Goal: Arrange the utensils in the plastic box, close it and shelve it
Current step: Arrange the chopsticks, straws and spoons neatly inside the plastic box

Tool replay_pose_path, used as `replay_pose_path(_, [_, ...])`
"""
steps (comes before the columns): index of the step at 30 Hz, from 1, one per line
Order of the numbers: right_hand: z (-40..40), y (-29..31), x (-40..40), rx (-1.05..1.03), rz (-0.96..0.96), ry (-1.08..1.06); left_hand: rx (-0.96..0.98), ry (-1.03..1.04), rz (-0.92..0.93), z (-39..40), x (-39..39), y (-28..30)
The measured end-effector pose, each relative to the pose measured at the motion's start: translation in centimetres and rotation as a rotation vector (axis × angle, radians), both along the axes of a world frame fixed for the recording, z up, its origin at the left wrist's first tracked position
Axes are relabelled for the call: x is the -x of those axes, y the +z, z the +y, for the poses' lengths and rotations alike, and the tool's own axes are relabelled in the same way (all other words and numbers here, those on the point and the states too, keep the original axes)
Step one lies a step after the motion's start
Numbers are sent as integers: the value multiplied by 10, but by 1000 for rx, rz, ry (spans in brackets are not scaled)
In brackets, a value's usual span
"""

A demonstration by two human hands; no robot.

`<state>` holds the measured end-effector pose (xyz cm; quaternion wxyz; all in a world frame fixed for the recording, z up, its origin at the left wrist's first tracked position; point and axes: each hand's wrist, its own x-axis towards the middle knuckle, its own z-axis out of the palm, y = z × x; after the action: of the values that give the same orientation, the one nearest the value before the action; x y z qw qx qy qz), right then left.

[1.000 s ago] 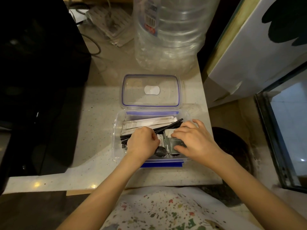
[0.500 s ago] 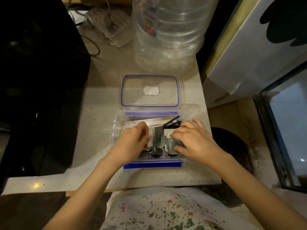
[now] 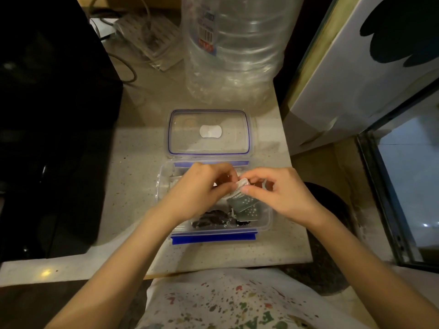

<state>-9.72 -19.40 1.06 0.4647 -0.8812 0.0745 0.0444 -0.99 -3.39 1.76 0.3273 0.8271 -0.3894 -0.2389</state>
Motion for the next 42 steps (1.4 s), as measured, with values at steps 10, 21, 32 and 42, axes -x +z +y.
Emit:
replay_pose_path(10, [2,-2,-11,327,299,-100,-210,167,77,-3,14,-43])
replay_pose_path(21, [17,-12,-15,768,35,373,-363,53,13,6,22,-50])
replay_pose_path(32, [25,-28,-21,656,64,606,-528,-114,-123,28,8,-41])
replay_pose_path(42, [34,-31,-26,742,79,659,-461,-90,-97,37,6,-43])
